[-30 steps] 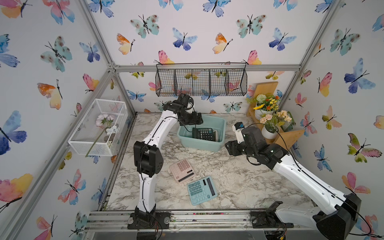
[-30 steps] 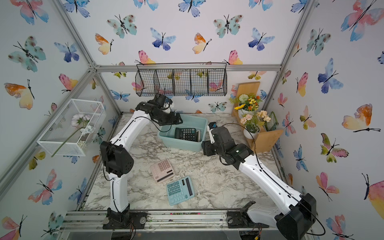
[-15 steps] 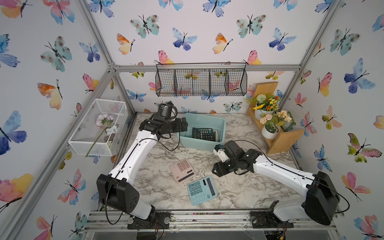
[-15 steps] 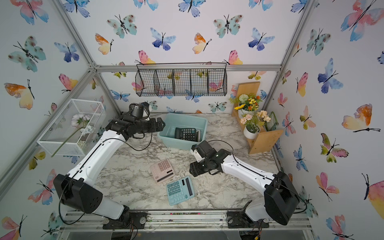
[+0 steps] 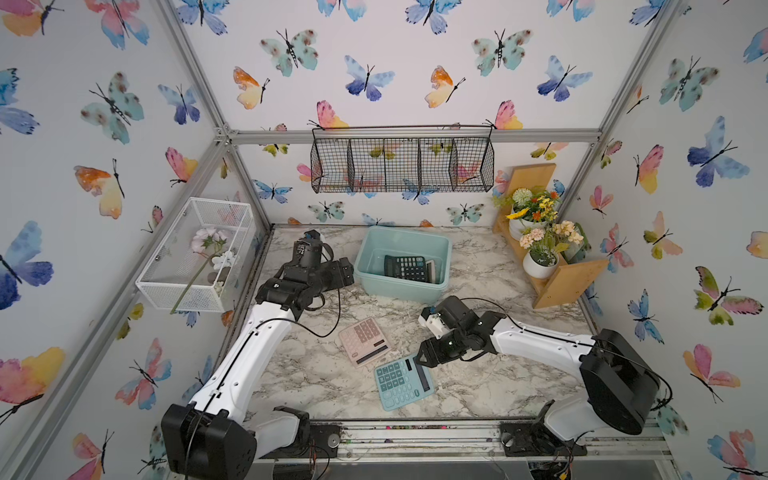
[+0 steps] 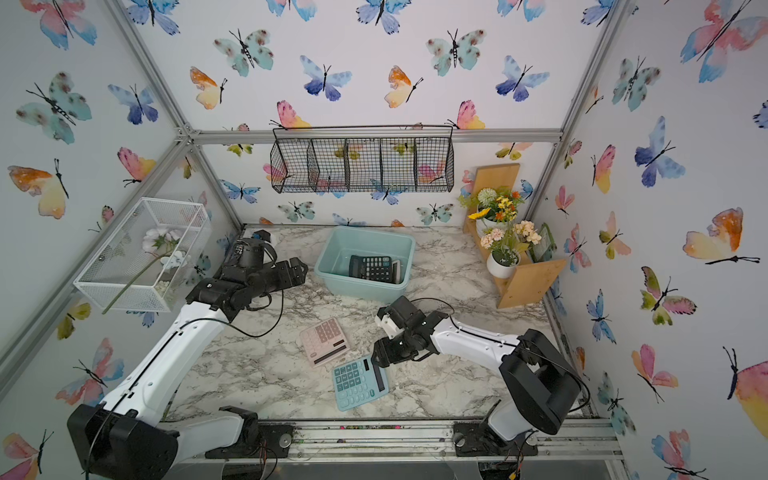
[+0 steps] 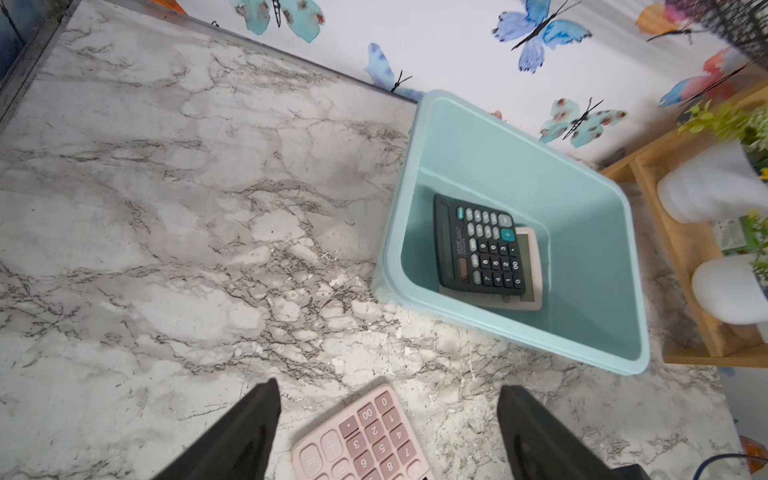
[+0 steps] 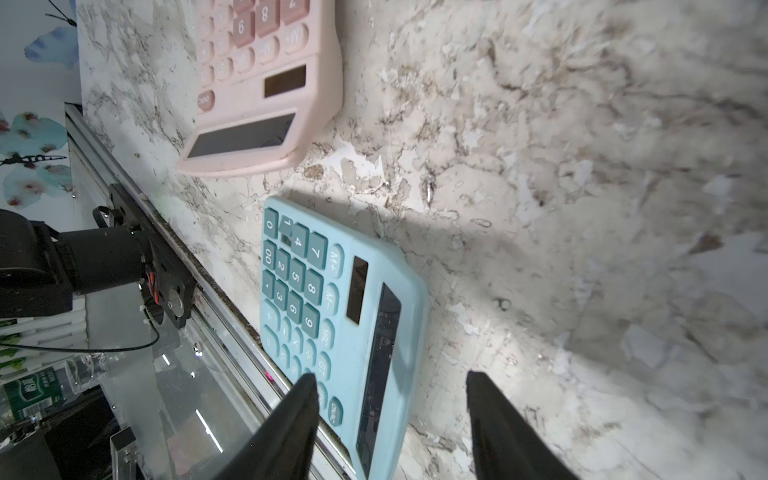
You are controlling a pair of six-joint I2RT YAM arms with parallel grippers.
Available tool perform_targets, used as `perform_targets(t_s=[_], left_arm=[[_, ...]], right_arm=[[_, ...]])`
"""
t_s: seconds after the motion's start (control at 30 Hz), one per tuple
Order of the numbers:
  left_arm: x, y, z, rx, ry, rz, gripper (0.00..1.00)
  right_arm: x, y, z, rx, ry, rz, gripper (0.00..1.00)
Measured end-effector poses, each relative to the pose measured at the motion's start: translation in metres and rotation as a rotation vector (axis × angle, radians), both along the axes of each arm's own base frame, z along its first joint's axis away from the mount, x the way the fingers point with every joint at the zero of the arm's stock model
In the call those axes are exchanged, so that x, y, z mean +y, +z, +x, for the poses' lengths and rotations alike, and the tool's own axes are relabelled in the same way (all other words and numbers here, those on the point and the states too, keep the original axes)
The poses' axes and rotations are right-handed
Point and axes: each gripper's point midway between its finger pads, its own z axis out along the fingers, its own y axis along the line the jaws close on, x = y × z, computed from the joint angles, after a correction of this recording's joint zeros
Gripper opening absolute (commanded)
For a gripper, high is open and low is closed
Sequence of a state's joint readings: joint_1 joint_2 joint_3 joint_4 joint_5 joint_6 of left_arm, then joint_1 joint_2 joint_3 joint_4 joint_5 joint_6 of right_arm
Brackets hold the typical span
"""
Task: Put the calculator in the storage box
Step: Pick up the calculator from the center of the board.
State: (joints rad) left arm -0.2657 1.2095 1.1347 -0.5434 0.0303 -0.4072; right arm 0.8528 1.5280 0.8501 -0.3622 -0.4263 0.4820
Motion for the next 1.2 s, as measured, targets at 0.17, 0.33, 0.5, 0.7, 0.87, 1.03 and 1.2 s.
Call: perform_targets(t_s=[0.17, 0.33, 0.5, 0.7, 0.87, 1.03, 1.2], left_arm=[[0.009, -0.023, -0.011, 0.041, 0.026, 0.009, 0.71], [0.012, -0.035, -0.016, 0.064, 0.035, 0.01, 0.69], [0.012, -0.039, -0.016, 0.067, 0.038, 0.008, 0.68], [0.012, -0.039, -0.014, 0.063, 0.04, 0.005, 0.68], [0.013, -0.041, -0.014, 0.07, 0.043, 0.007, 0.68], [0.014, -0.041, -0.013, 0.069, 0.046, 0.007, 0.68], [0.016, -0.041, -0.013, 0.069, 0.053, 0.007, 0.67]], right_arm=[[0.004, -0.005, -0.007, 0.028, 0.006, 0.019, 0.53], [0.005, -0.008, -0.012, 0.045, 0.008, 0.028, 0.38], [0.004, -0.01, -0.013, 0.053, 0.003, 0.021, 0.28], [0.003, -0.012, -0.014, 0.059, -0.001, 0.016, 0.38], [0.001, -0.023, -0.016, 0.082, -0.002, -0.01, 0.28], [0.004, -0.021, -0.017, 0.091, 0.003, 0.01, 0.03], [0.004, 0.001, -0.015, 0.065, 0.007, 0.018, 0.02]])
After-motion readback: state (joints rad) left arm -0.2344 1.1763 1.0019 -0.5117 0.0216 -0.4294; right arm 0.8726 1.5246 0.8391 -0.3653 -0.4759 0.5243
